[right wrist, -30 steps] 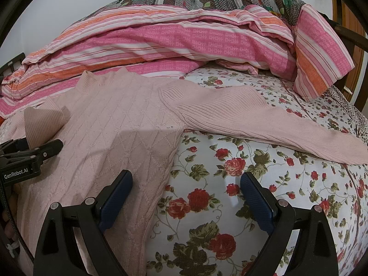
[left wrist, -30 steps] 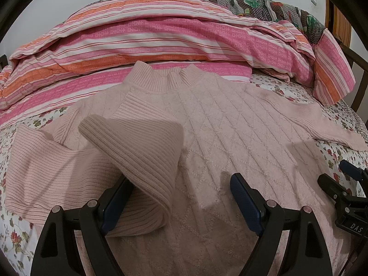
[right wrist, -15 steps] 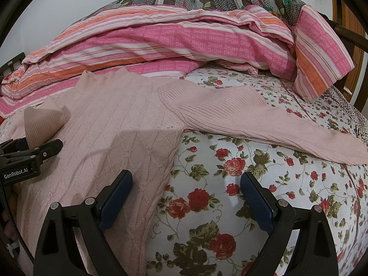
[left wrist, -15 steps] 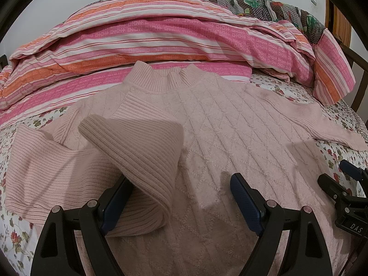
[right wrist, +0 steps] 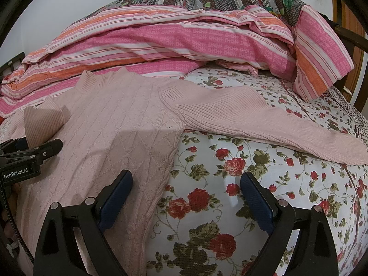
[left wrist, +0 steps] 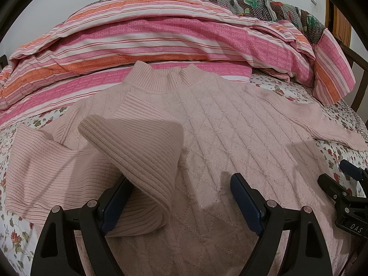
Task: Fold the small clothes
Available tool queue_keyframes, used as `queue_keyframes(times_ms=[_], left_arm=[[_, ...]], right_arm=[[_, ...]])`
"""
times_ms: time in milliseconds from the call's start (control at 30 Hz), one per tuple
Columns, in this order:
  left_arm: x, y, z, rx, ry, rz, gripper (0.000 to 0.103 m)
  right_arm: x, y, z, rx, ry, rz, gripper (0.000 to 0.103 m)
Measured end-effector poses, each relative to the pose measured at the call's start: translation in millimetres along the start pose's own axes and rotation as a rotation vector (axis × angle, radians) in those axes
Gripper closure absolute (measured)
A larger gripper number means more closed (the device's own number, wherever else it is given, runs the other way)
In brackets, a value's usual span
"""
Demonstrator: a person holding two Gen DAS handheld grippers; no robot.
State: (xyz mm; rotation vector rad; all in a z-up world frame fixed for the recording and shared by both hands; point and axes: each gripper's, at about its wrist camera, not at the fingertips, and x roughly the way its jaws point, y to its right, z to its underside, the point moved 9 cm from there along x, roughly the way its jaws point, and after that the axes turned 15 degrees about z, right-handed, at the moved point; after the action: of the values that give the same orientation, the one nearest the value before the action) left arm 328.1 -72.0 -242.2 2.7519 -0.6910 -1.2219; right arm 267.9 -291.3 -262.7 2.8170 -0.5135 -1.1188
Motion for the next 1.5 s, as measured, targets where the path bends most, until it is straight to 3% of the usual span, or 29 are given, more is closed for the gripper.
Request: queue_keyframes(times_ms=[1300,1500], left_arm=[[-0.4,1.0,0.7,-0.005,0.001,0.01,0.016],[-17.6,1.5,-6.2,-0.04,0.068,0.057,0.016]], right_arm=[[-1.1,2.1,0.4,-0.006,0.004,0.007,0.009],[-5.3,-1.3,-4.6,-0.021,0.027,0.011,0.01]])
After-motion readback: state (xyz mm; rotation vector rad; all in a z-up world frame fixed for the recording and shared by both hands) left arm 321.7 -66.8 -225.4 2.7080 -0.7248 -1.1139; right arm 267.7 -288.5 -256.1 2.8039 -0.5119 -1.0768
